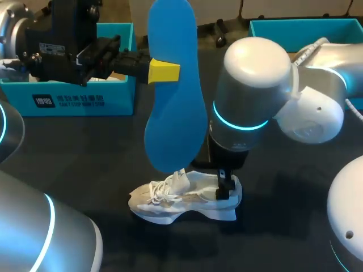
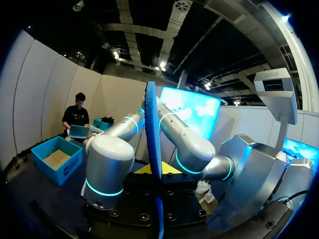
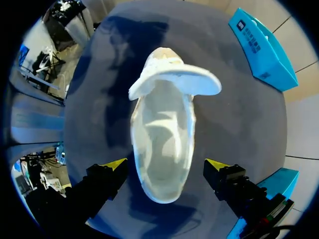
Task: Take the shoe out of the shoebox, open the shoe tongue, remove and reinsert the insole, then place the shoe into the shoebox
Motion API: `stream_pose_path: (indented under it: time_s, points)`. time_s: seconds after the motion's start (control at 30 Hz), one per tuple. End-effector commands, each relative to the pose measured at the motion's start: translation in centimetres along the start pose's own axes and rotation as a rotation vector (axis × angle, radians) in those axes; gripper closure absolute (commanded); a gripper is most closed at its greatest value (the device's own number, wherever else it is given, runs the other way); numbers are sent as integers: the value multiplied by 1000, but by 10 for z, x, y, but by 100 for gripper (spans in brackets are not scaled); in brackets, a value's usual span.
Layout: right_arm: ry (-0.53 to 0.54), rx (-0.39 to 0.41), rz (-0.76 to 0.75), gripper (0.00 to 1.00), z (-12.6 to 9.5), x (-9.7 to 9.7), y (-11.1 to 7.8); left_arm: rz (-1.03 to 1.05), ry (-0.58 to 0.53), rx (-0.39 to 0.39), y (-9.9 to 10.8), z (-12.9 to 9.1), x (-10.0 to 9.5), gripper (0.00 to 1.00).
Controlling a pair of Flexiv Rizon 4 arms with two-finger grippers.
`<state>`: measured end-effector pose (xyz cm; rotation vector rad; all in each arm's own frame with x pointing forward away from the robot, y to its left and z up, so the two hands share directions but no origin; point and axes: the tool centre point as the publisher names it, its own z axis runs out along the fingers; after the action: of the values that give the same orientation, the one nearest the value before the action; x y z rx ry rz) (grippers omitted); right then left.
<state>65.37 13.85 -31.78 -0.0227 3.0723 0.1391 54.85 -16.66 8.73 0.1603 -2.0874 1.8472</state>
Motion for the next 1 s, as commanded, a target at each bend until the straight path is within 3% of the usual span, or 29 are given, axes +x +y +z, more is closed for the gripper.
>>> stream_pose_path:
  time_s: [0.03,0.83,0.93,0.97,1.0]
  points:
    - [24,6,-21,0,10,-16,13,0,2,-5,-2,1,-1,100]
    - [54,-63,-38,1,64,-38,24,0,2,-5,-2,1,-1,100]
    - [60,-63,-31,15,68,-38,23,0,2,-5,-2,1,-1,100]
    - [61,-63,-29,24,69,-38,23,0,2,-5,-2,1,-1,100]
    - [63,-66,-25,50,69,-38,22,0,2,-5,-2,1,-1,100]
